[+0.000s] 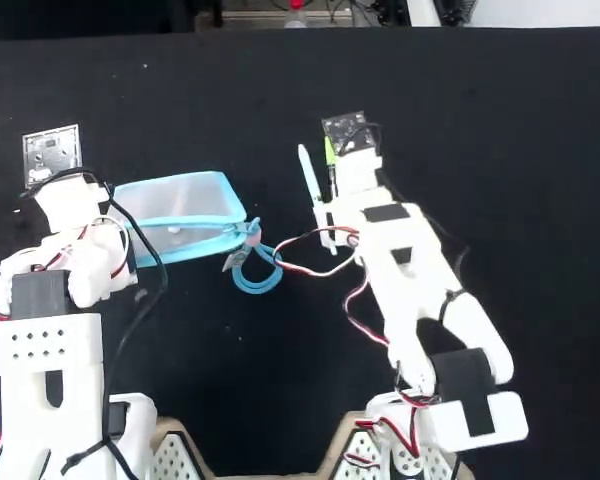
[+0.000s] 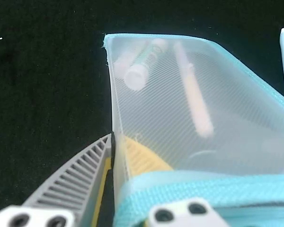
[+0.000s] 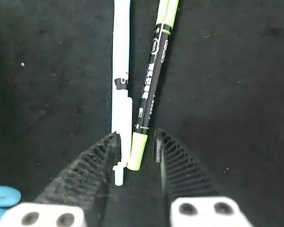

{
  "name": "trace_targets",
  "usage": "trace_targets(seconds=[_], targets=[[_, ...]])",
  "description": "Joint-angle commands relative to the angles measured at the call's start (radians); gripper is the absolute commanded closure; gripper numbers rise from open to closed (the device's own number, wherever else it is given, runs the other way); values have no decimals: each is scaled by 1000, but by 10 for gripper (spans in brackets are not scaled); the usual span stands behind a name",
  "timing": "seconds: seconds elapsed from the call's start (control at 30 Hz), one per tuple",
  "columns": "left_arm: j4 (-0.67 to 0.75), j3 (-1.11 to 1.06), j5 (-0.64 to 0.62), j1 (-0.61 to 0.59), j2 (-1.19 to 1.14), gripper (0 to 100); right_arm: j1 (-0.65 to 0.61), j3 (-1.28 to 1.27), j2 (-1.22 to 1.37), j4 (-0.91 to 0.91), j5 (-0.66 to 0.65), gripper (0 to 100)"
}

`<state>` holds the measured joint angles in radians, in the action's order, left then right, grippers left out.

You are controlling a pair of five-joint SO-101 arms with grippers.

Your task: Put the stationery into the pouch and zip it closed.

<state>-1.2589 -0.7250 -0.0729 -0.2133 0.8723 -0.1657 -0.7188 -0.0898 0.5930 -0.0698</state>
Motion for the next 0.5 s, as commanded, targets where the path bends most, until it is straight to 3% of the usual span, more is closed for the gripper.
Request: trace_targets(seconds=[0.0, 0.47], targets=[[8, -24, 3, -4, -32, 970, -52, 54, 2, -20, -8, 891], [6, -24, 3, -4, -29, 970, -48, 151, 189, -60, -8, 891]])
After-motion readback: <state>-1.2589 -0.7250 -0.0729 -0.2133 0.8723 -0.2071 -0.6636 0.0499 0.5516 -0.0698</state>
